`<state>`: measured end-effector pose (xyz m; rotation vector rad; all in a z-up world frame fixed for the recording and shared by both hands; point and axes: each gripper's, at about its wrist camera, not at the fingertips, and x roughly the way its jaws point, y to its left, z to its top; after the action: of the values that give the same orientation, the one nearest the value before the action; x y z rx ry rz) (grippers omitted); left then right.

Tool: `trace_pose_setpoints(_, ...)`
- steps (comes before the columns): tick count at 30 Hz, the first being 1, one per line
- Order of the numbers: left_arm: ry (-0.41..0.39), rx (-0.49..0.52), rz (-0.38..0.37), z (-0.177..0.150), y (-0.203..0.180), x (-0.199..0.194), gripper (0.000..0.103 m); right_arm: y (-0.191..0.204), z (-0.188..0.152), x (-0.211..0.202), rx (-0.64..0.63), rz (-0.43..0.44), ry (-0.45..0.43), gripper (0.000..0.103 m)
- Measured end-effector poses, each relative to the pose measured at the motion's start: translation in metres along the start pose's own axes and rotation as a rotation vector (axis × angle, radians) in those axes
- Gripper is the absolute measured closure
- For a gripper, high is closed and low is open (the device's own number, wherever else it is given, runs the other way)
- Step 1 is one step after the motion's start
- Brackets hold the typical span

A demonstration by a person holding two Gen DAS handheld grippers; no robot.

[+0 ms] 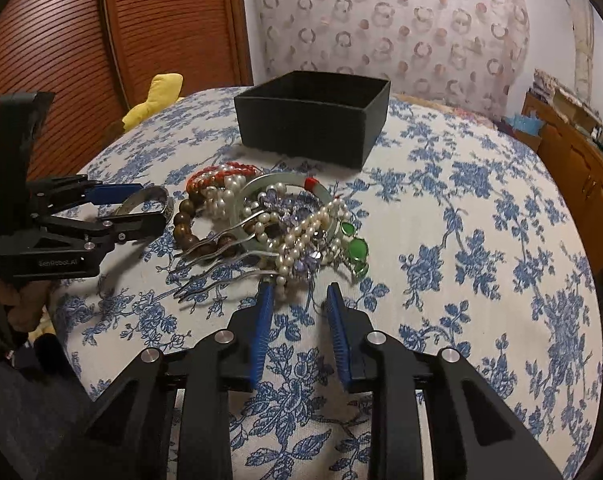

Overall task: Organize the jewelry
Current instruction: 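Close the left tool on the silver bangle while the right tool grasps the beige bead necklace, then lift the silver bangle with the left tool while the right tool lifts the bead necklace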

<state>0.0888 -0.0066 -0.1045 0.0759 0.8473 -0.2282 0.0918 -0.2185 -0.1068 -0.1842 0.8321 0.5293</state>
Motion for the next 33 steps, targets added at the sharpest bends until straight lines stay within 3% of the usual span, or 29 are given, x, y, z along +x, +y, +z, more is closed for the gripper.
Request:
trace_pose_setpoints(2,0.002,0.003,0.0,0.0,-0.001,0.0,0.046,0.002,0.001,0.001,-0.011,-0.008,0.001,0.077)
trace_pose_setpoints(5,0.002,0.002,0.001,0.0,-0.001,0.0,0.046,0.002,0.0,0.001,-0.036,-0.029,0.002,0.098)
trace_pose_setpoints(12,0.001,-0.003,-0.003,0.0,0.0,0.0,0.046,-0.01,0.001,-0.014,-0.03,-0.039,-0.026,0.098)
trace_pose_setpoints(33,-0.085,-0.027,-0.025,0.013,0.003,-0.021,0.046,-0.022,0.065,-0.095,-0.093,-0.082,-0.29,0.098)
